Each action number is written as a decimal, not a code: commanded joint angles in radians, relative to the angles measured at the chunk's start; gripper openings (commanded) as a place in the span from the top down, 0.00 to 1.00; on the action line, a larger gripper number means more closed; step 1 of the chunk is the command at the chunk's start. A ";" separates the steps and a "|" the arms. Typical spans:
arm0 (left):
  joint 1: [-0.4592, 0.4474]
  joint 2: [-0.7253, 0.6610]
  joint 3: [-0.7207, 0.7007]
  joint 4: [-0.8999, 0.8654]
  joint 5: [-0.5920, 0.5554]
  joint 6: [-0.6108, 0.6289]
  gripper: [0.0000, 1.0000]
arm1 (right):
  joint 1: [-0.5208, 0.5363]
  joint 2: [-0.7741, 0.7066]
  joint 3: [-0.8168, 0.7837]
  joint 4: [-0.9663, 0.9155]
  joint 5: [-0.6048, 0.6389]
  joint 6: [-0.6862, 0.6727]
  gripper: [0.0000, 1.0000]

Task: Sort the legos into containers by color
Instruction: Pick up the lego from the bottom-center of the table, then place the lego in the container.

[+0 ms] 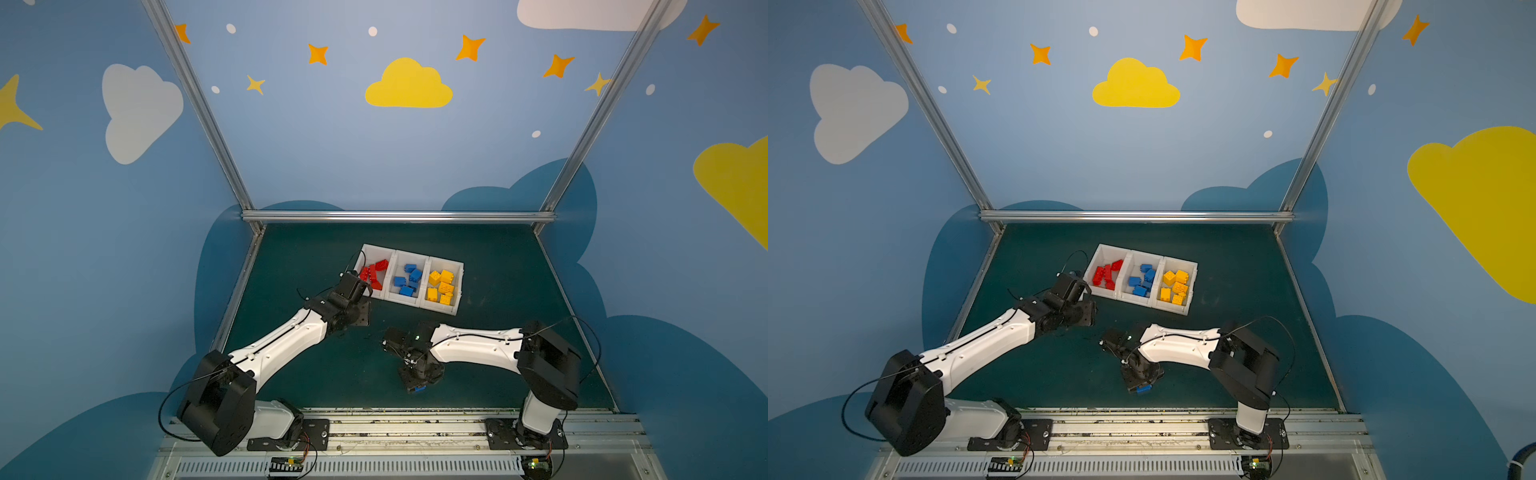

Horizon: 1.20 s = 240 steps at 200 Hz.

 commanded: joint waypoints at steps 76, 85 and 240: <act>0.002 -0.029 -0.024 -0.007 -0.025 -0.014 0.38 | 0.005 0.014 0.029 -0.014 -0.002 -0.005 0.62; 0.002 -0.034 -0.026 -0.007 -0.025 -0.016 0.38 | 0.001 0.010 0.041 -0.030 0.011 -0.019 0.62; 0.014 -0.235 -0.132 -0.059 -0.028 -0.054 0.37 | -0.441 0.434 1.044 -0.268 0.092 -0.519 0.63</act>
